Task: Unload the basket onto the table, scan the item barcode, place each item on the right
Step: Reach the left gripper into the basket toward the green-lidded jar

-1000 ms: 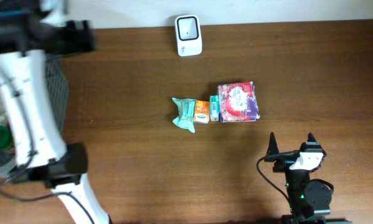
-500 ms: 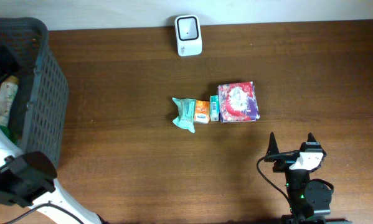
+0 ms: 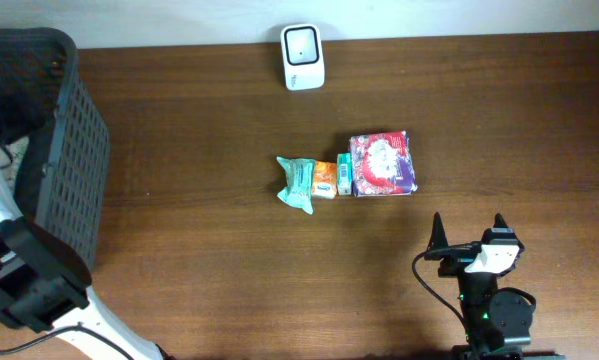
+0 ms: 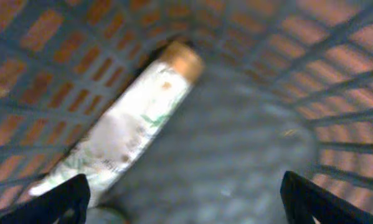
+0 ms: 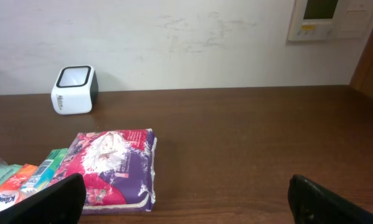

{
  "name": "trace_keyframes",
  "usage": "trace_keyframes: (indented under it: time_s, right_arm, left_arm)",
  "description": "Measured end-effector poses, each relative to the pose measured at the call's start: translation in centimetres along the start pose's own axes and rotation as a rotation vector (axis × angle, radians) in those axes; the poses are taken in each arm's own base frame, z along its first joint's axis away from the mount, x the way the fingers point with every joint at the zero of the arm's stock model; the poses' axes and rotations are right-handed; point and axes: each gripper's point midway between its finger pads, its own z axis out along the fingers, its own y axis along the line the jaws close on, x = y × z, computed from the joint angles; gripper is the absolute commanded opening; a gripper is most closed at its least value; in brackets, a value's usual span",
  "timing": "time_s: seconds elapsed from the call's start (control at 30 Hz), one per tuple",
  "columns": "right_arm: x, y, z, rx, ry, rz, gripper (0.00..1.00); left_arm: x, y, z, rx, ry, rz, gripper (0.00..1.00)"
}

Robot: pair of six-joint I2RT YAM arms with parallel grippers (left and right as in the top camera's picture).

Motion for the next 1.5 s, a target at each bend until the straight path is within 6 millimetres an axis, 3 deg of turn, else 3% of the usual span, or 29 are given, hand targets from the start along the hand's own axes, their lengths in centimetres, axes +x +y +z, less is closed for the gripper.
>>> trace_keyframes:
  time_s: [0.13, 0.3, 0.37, 0.47, 0.57, 0.7, 0.77, 0.87, 1.07, 1.23, 1.4, 1.5]
  right_arm:
    - [0.0, 0.0, 0.0, 0.000, 0.000, 0.000, 0.99]
    - [0.0, 0.0, 0.0, 0.000, 0.000, 0.000, 0.99]
    - [0.0, 0.0, 0.0, 0.000, 0.000, 0.001, 0.99]
    - [0.0, 0.0, 0.0, 0.000, 0.000, 0.000, 0.98]
    - [0.0, 0.0, 0.0, 0.000, 0.000, 0.000, 0.99]
    - [0.0, 0.0, 0.0, 0.000, 0.000, 0.000, 0.99]
    - [0.0, 0.0, 0.0, 0.000, 0.000, 0.000, 0.99]
    - [0.0, 0.0, 0.0, 0.000, 0.000, 0.000, 0.98]
    - [0.0, 0.0, 0.0, 0.000, 0.000, 0.000, 0.98]
    - [0.0, 0.0, 0.0, 0.000, 0.000, 0.000, 0.98]
    - [0.0, 0.0, 0.0, 0.000, 0.000, 0.000, 0.98]
    - [0.0, 0.0, 0.0, 0.000, 0.000, 0.000, 0.98]
  left_arm:
    - [1.4, 2.3, 0.4, -0.136, 0.051, 0.053, 0.95]
    - [3.1, 3.1, -0.2, -0.186, 0.113, -0.009, 0.99]
    - [3.0, 3.3, -1.5, -0.188, 0.097, -0.064, 1.00]
    - [2.9, 3.8, -5.7, -0.185, 0.063, -0.121, 0.99]
    - [3.8, 4.4, -7.3, -0.196, 0.078, -0.226, 0.99]
    - [6.5, 6.2, -6.0, -0.236, 0.157, -0.350, 0.99]
    - [8.9, 7.3, -4.7, -0.261, 0.222, -0.380, 0.99]
    - [10.7, 7.6, -2.6, -0.273, 0.250, -0.400, 0.99]
    - [11.1, 7.9, -1.2, -0.278, 0.230, -0.443, 0.99]
    - [11.1, 9.8, -1.1, -0.299, 0.216, -0.512, 0.99]
    - [10.7, 9.8, -0.8, -0.296, 0.193, -0.519, 0.99]
    - [11.6, 9.7, 0.2, -0.298, 0.200, -0.520, 1.00]
